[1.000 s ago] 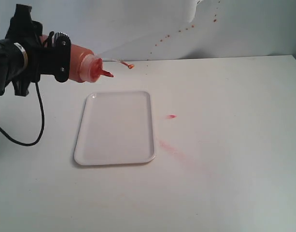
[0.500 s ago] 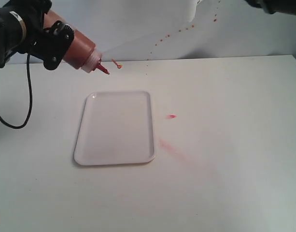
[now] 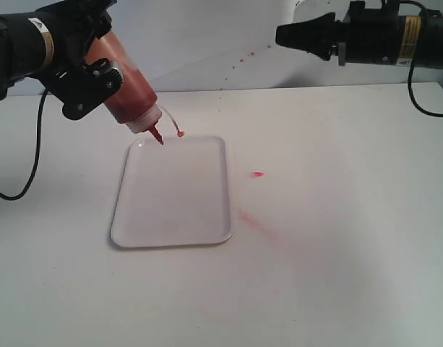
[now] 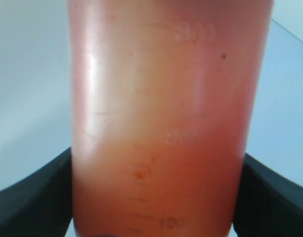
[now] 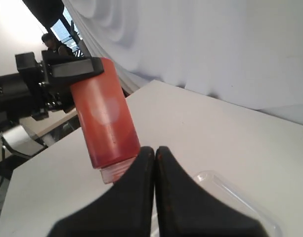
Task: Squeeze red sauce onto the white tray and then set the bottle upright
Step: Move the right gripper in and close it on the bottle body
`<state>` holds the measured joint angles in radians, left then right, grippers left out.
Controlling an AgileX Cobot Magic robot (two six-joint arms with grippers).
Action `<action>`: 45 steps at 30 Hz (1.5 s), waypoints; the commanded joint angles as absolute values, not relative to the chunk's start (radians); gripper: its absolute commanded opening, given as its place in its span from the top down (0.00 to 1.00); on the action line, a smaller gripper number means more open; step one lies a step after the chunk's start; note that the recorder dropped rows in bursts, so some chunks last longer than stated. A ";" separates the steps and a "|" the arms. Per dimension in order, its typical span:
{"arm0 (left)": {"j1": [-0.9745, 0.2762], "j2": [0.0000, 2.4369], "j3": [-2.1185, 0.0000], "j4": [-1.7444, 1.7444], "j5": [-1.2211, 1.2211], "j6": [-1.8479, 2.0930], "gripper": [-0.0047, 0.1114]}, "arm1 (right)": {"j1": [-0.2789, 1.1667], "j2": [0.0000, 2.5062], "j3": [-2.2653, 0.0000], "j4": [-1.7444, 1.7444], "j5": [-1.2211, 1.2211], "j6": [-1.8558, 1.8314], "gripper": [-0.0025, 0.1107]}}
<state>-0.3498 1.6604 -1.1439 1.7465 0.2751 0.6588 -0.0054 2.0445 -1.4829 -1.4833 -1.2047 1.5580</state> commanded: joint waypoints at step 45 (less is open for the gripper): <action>-0.441 1.651 -1.155 1.744 0.323 0.772 0.96 | 0.343 2.074 -1.491 -1.393 -0.804 1.235 0.07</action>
<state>-0.4358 1.6604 -1.1439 1.7465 0.3035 0.7770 0.3349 2.0807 -1.4844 -1.4707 -0.8311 1.2555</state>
